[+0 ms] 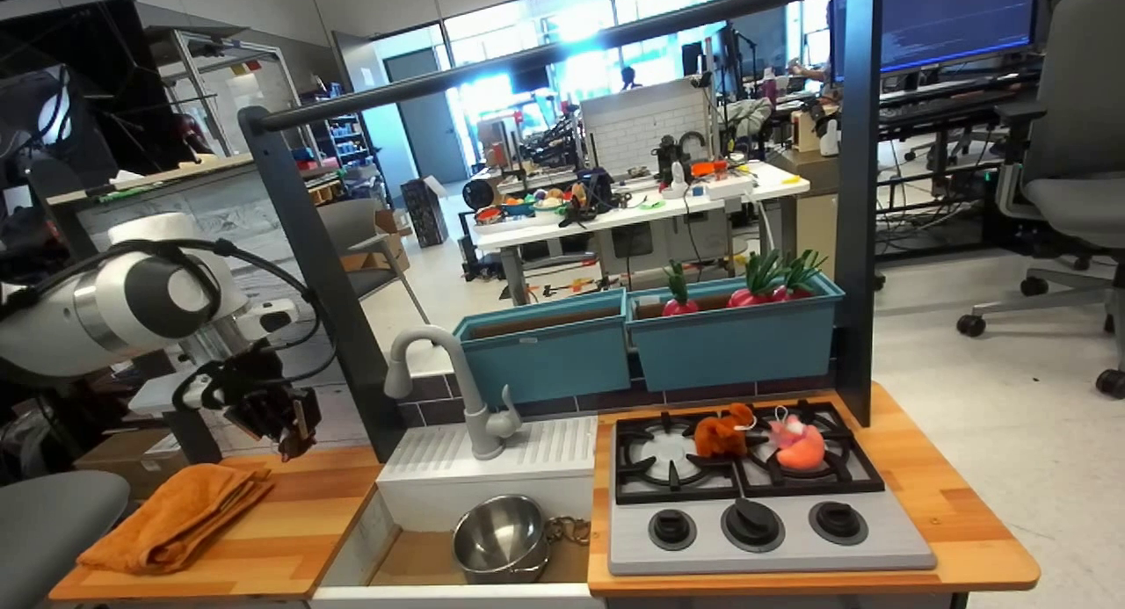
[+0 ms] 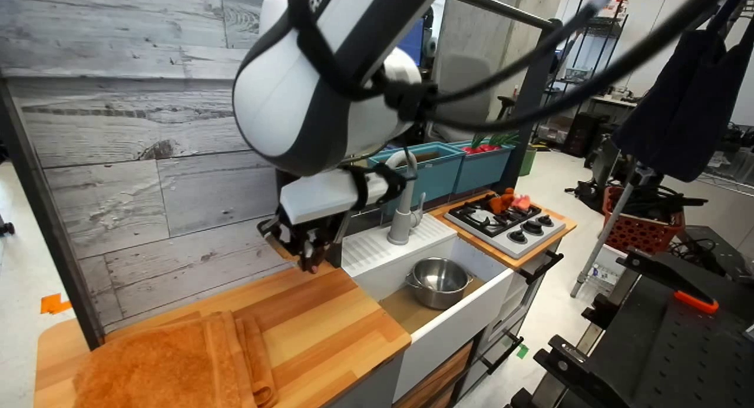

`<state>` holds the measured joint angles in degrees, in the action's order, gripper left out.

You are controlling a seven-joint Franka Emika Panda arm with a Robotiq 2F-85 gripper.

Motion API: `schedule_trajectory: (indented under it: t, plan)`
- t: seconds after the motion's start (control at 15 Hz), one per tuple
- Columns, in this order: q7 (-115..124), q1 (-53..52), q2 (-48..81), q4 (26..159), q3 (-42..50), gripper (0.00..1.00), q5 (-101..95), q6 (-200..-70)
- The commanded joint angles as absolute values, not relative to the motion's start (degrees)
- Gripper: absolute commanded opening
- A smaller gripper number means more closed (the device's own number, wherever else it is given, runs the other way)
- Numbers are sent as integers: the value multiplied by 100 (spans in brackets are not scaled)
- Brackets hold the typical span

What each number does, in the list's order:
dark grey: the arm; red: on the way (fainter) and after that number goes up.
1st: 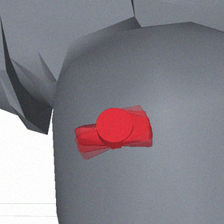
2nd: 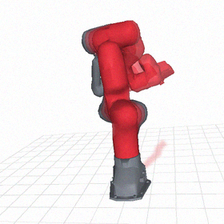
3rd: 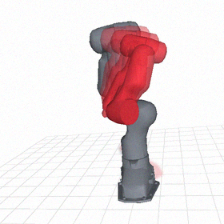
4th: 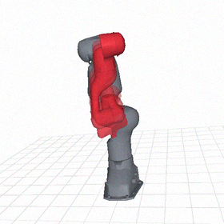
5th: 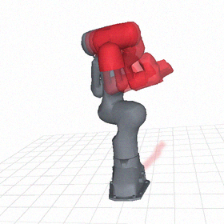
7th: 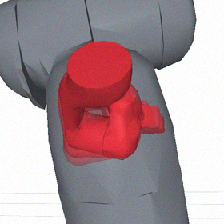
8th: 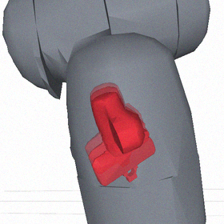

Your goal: Put the three plush toys inside the silver pot in the sink, wipe the left side of the counter with the orange towel

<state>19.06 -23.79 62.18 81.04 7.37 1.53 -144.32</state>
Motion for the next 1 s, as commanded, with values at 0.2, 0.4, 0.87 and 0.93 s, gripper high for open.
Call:
schedule_trajectory:
  t: [0.2,0.4,0.87,0.93]
  plan:
    - [2316,-1489,4651,9792,692,5,264,-13342]
    - [2458,-823,5118,9364,766,5,419,-13252]
    - [3376,-29,6353,8245,923,5,872,-13492]
    - [3408,7,6480,8109,874,5,913,-13568]
